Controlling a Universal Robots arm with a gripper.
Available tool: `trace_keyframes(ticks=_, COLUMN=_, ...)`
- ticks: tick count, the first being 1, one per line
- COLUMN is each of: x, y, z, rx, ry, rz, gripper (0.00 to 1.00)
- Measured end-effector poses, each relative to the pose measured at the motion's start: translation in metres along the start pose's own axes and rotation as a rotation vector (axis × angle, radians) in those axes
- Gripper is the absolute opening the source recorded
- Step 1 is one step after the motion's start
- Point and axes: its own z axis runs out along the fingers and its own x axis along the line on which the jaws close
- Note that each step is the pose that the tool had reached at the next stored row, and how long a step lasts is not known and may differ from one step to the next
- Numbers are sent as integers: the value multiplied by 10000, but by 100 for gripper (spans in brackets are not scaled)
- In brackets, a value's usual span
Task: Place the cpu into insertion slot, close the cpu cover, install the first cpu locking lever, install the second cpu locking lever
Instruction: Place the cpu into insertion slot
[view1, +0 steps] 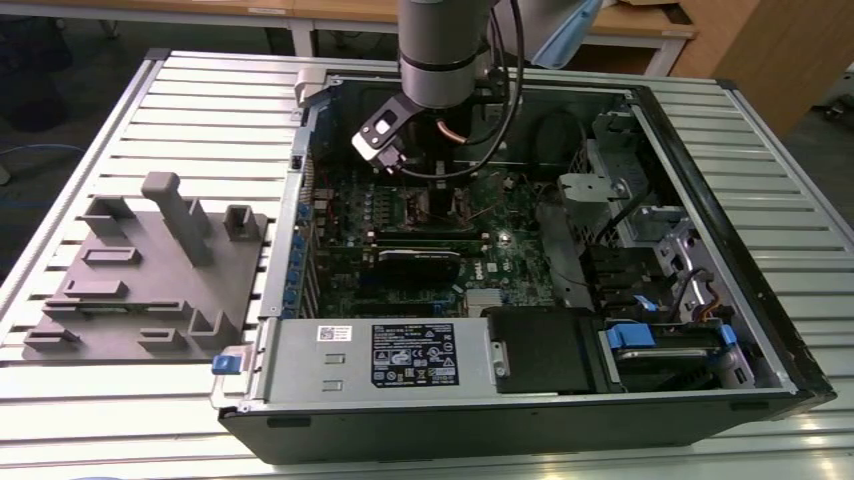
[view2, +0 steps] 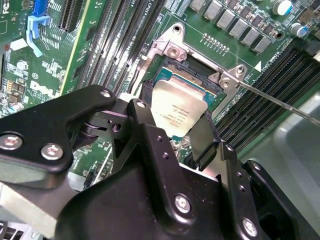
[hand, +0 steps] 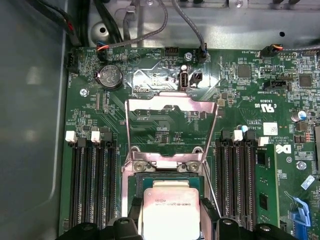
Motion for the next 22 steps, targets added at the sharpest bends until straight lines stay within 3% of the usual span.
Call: trace_keyframes(ticks=22, x=28, y=-21, z=82, rx=1, ry=-3, rz=0, gripper=54)
